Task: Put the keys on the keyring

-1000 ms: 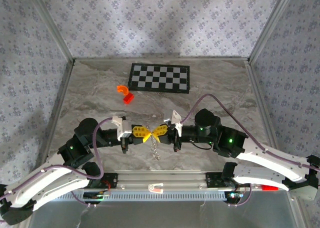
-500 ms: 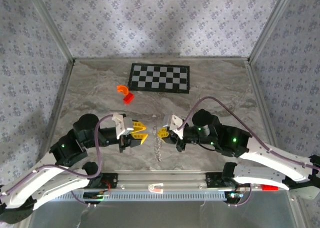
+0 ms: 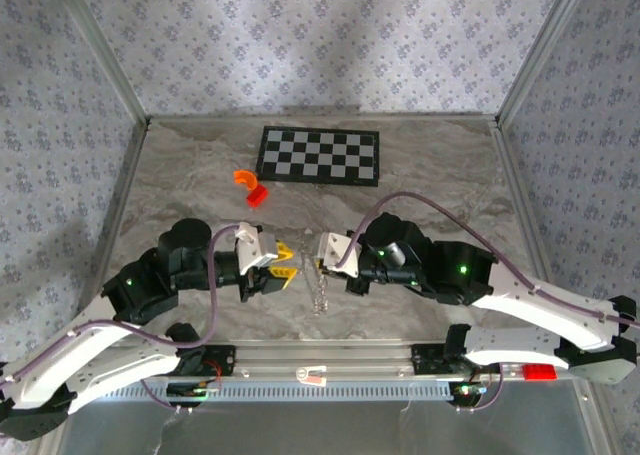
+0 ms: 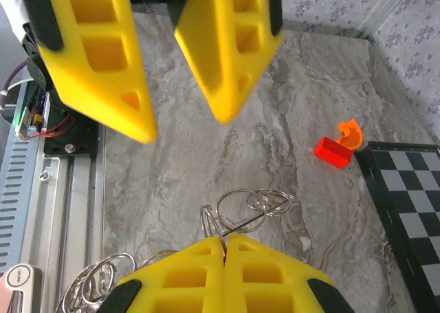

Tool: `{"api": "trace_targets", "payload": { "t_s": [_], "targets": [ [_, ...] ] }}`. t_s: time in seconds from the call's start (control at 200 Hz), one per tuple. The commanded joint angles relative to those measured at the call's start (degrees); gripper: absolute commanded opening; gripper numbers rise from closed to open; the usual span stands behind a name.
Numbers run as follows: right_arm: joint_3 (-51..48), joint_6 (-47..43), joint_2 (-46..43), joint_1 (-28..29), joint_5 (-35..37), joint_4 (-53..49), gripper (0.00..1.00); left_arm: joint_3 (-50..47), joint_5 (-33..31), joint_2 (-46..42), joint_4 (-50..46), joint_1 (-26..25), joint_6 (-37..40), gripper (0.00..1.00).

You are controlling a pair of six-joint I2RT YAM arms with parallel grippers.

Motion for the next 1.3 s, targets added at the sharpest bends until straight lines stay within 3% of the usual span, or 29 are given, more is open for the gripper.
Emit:
{"api": "trace_targets", "payload": {
  "t_s": [0.0,0.185,0.855,1.064,1.199,1.299],
  "targets": [
    [3.41,-1.98,0.23,0.66,1.71,-0.14,0.0,-0.68,0.86,0.47,5.26,-0.08,0.62,0.36],
    [5.11,-2.39,1.94,1.53,4.69,-0.85,0.0,-0.57,-1.33,3.18,6.52,-0.08,1.16,0.36],
    [5.14,-2.82,2.56,2.33,4.93,0.15,0.0,-2.65,-2.73,4.92,10.02,-0.08,1.52,0.26],
    [4.34,-2.3,3.1,2.41,3.74,1.3,0.0,-3.67,-1.77,4.11,11.65,-0.11,1.16,0.15],
    [3.19,-0.99,3.17,2.33,2.45,2.79,0.0,-4.42,-1.24,3.33,12.95,-0.08,1.01,0.0],
    [2.47,-0.02,2.93,2.42,1.96,3.28,0.0,-4.95,-1.37,2.37,13.86,-0.08,0.41,0.0]
  ]
}}
